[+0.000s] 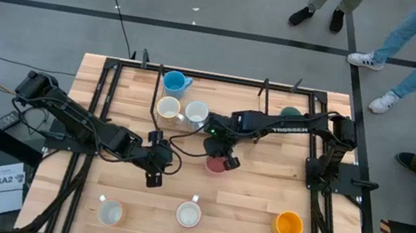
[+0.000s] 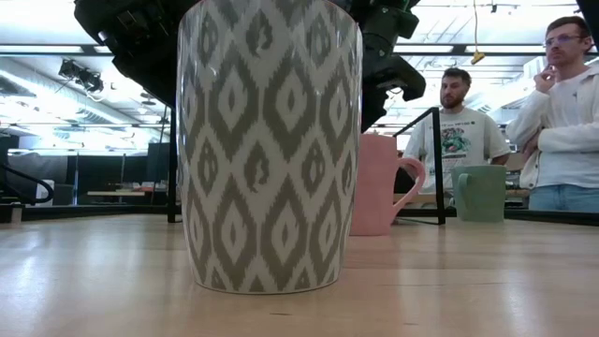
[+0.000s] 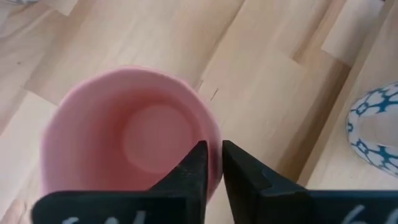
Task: Place coffee mugs
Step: Put the pink mug on the shelf
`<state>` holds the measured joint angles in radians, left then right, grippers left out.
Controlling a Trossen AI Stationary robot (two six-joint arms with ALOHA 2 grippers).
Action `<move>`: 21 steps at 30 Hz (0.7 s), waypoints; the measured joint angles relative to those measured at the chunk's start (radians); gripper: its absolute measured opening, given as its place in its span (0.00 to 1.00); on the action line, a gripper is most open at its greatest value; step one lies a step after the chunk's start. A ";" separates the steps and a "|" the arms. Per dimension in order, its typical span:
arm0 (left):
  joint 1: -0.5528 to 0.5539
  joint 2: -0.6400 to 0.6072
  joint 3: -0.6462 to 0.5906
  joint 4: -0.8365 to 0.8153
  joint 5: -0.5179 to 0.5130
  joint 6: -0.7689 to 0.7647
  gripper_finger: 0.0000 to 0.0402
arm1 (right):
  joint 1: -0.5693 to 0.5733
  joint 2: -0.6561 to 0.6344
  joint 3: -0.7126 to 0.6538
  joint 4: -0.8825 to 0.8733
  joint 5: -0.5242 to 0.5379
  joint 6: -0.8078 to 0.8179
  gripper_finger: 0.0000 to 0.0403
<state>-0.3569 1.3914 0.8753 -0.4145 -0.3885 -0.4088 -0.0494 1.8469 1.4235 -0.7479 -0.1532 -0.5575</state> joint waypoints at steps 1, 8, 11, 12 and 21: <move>0.000 0.000 0.000 0.000 0.000 0.000 0.24 | 0.000 0.000 0.000 0.002 0.000 -0.003 0.16; 0.000 0.000 0.000 0.000 0.000 0.000 0.24 | 0.001 0.000 0.001 0.006 0.004 -0.030 0.29; 0.000 0.000 0.000 0.000 0.000 -0.001 0.24 | 0.001 -0.002 0.001 0.005 0.022 -0.026 0.35; 0.000 0.000 0.000 0.000 0.000 -0.001 0.24 | 0.002 -0.004 0.001 0.003 0.025 -0.020 0.37; 0.000 0.000 0.001 0.005 0.000 -0.001 0.24 | 0.050 -0.051 0.002 -0.018 0.136 -0.015 0.46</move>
<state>-0.3565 1.3918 0.8761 -0.4094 -0.3887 -0.4099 0.0005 1.7959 1.4250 -0.7661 -0.0171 -0.5725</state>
